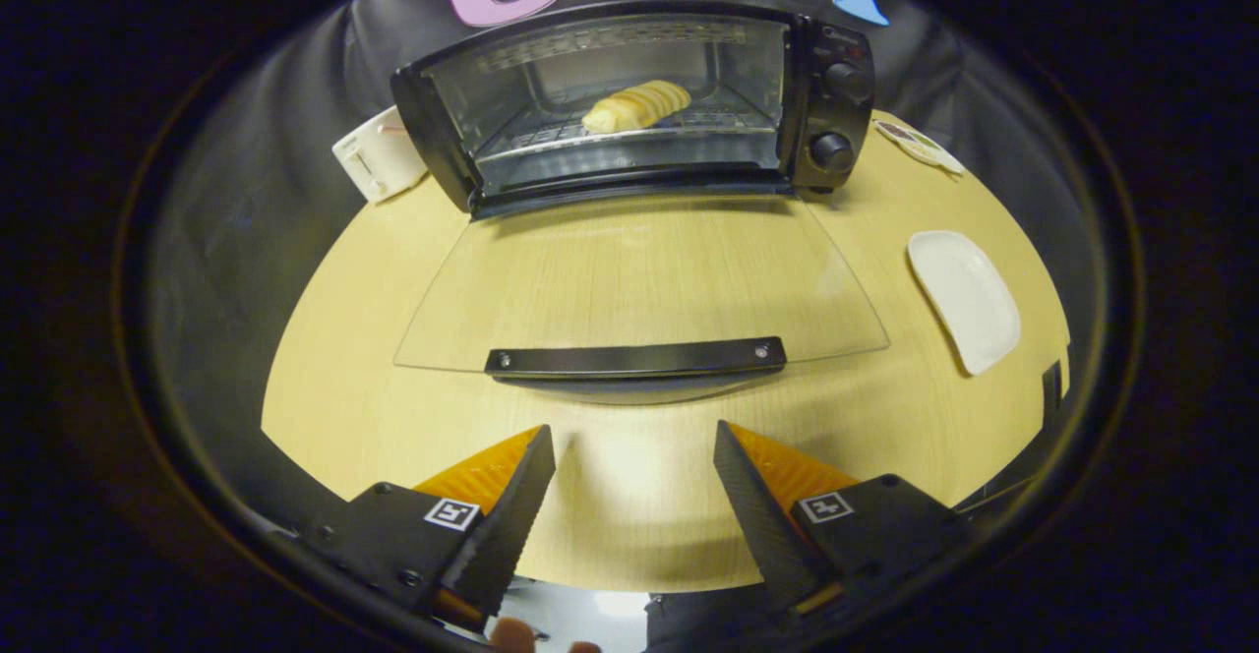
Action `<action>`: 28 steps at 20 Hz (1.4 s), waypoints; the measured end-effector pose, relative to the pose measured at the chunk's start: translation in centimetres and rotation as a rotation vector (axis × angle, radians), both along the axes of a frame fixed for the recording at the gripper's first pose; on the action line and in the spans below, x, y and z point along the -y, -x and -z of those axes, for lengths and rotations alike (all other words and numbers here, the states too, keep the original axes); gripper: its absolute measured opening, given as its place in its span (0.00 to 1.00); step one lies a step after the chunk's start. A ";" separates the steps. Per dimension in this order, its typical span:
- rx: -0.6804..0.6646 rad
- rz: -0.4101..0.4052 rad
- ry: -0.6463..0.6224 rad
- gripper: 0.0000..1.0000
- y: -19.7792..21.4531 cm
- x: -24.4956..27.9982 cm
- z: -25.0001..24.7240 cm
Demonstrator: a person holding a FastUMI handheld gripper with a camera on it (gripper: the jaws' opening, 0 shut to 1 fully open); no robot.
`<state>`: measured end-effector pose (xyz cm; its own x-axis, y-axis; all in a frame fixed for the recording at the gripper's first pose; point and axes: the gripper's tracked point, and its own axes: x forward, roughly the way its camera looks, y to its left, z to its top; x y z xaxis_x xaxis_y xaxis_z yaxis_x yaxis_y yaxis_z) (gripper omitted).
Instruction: Open the toaster oven, put the food inside, and close the toaster oven door.
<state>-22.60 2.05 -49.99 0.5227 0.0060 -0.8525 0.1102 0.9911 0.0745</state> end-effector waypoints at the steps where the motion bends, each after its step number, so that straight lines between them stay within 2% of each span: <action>1: 0.000 -0.004 0.003 1.00 -0.3 0.0 0.1; 8: -0.005 -0.024 0.090 0.96 -1.4 0.9 0.3; 14: -0.005 -0.024 0.084 0.96 -1.5 0.9 0.0; 20: 0.066 -0.021 0.099 0.96 -2.1 1.1 -2.8; 28: 0.192 -0.044 0.129 0.96 -7.3 2.0 -7.5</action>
<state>-15.29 0.07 -42.49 0.6772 -0.0697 -0.7325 0.0621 0.9974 -0.0375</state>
